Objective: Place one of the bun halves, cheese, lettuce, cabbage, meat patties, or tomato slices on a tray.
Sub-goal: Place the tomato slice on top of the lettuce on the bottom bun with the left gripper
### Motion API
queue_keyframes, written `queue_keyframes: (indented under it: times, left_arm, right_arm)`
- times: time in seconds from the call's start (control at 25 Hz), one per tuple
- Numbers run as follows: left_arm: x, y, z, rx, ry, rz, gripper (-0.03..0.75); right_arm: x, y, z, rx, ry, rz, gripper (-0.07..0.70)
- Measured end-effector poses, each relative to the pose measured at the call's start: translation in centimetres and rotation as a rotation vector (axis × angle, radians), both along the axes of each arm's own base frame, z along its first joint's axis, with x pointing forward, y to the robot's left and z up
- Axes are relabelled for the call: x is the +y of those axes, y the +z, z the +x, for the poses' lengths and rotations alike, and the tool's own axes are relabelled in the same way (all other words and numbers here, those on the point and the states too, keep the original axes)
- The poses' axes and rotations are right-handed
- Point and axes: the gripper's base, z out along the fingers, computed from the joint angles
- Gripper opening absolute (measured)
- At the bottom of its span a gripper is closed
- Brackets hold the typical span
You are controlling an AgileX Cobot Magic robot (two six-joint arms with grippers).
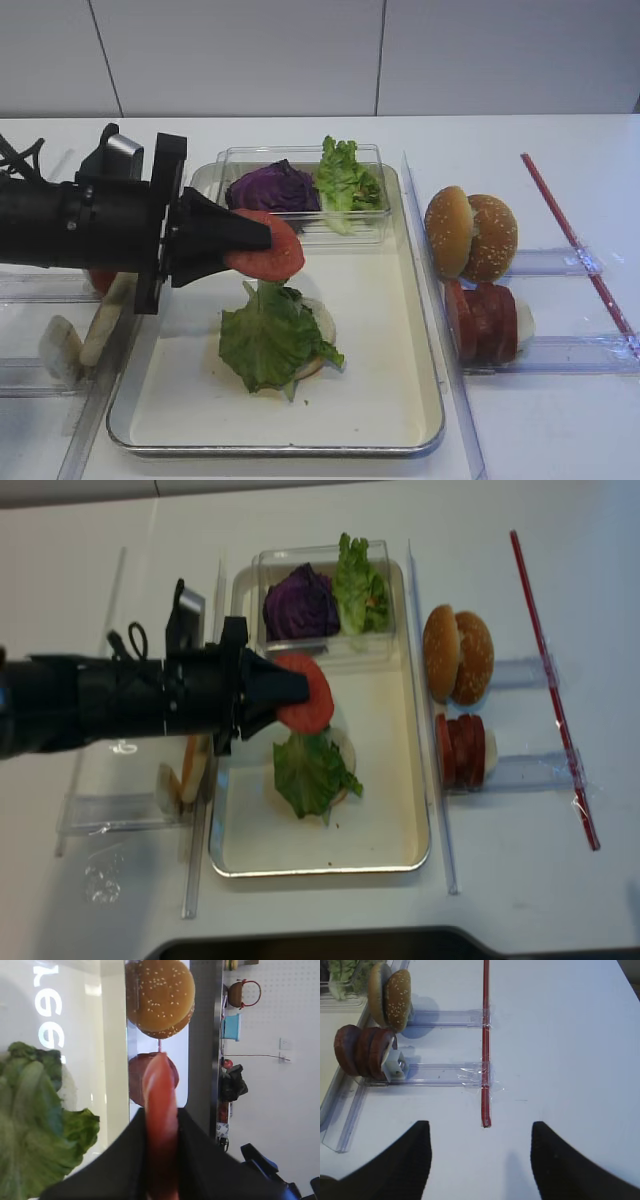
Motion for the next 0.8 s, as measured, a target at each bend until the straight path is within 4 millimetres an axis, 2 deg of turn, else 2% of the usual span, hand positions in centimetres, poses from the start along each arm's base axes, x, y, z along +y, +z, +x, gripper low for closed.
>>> queue_keyframes:
  times: [0.32, 0.64, 0.8]
  left_arm:
    - [0.0, -1.0, -0.2, -0.002, -0.052, 0.048, 0.115]
    - [1.8, -1.3, 0.2, -0.001, -0.026, 0.083, 0.115]
    - [2.1, -1.5, 0.0, 0.001, -0.054, 0.112, 0.115]
  right_arm:
    - [0.0, 0.0, 0.0, 0.0, 0.0, 0.0, 0.473]
    - [0.0, 0.0, 0.0, 0.0, 0.001, -0.005, 0.473]
    - [0.0, 0.0, 0.0, -0.002, 0.001, -0.004, 0.473]
